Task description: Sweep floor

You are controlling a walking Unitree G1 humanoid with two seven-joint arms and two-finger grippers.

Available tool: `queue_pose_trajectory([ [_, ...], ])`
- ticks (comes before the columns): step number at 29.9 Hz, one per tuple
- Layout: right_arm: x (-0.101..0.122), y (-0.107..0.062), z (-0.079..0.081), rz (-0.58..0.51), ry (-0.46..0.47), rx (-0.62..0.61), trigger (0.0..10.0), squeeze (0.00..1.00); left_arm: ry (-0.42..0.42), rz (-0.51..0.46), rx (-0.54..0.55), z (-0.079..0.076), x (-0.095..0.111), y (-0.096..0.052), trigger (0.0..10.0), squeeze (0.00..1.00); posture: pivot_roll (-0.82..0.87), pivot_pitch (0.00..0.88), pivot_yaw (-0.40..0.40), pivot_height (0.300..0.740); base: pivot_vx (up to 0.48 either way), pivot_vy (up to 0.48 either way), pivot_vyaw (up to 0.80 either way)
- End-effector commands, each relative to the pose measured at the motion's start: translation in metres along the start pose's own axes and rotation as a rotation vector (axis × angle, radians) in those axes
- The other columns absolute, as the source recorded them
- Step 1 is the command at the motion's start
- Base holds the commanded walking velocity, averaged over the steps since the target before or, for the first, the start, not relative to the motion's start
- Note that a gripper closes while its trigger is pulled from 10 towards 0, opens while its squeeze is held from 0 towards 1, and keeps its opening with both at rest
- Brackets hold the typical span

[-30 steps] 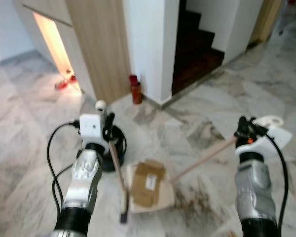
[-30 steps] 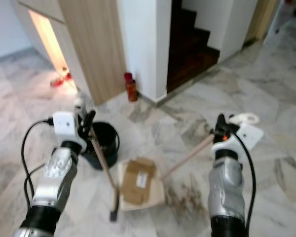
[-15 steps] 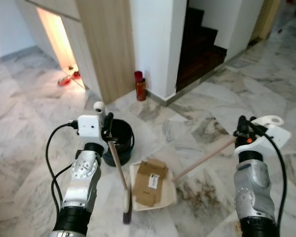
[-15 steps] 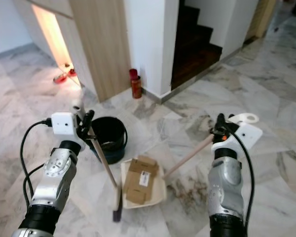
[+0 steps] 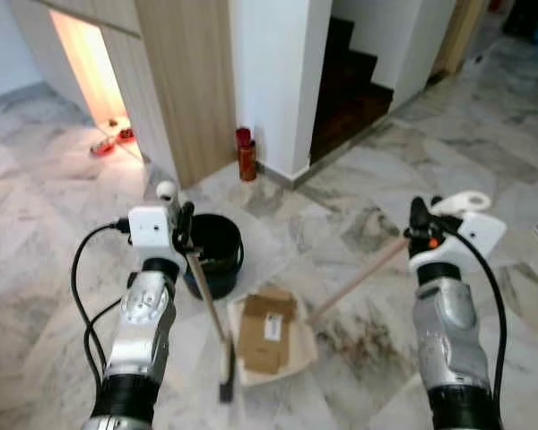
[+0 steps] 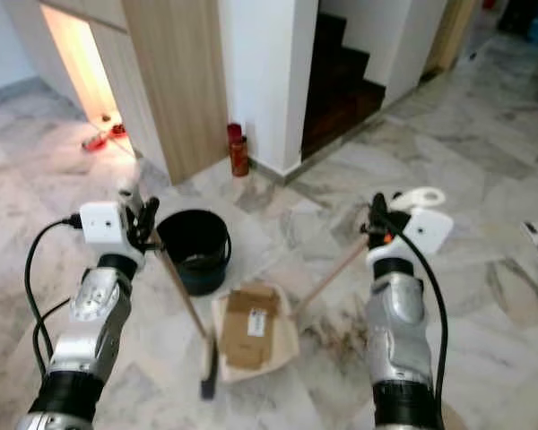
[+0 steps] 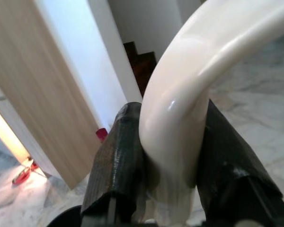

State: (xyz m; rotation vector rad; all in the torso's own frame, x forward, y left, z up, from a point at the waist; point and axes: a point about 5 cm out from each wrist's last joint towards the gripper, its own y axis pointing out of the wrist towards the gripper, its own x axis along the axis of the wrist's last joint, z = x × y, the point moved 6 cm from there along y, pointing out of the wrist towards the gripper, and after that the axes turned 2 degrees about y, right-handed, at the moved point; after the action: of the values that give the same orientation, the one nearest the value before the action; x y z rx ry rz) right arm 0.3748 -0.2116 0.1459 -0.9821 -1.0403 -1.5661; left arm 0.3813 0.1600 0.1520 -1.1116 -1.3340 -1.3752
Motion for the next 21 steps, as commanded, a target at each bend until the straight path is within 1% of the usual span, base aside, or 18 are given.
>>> queue_pose_trajectory([
  [1,0.0156,0.0020,0.0010,-0.058,0.027,0.003,10.0,0.00,-0.008,-0.052,-0.013,-0.0057,0.0136,0.0039,10.0,0.00,-0.09,0.000,0.029,0.740,0.000,0.292,0.00],
  [4,0.0172,0.0016,0.0005,-0.064,0.027,0.004,10.0,0.00,-0.008,-0.052,-0.017,-0.0070,0.0140,0.0047,10.0,0.00,-0.09,0.000,0.032,0.740,0.000,0.298,0.00],
  [21,0.0153,0.0022,0.0020,-0.056,0.027,0.006,10.0,0.00,0.009,-0.055,0.001,0.0014,0.0165,0.0058,10.0,0.00,-0.07,0.000,0.028,0.740,0.000,0.305,0.00],
])
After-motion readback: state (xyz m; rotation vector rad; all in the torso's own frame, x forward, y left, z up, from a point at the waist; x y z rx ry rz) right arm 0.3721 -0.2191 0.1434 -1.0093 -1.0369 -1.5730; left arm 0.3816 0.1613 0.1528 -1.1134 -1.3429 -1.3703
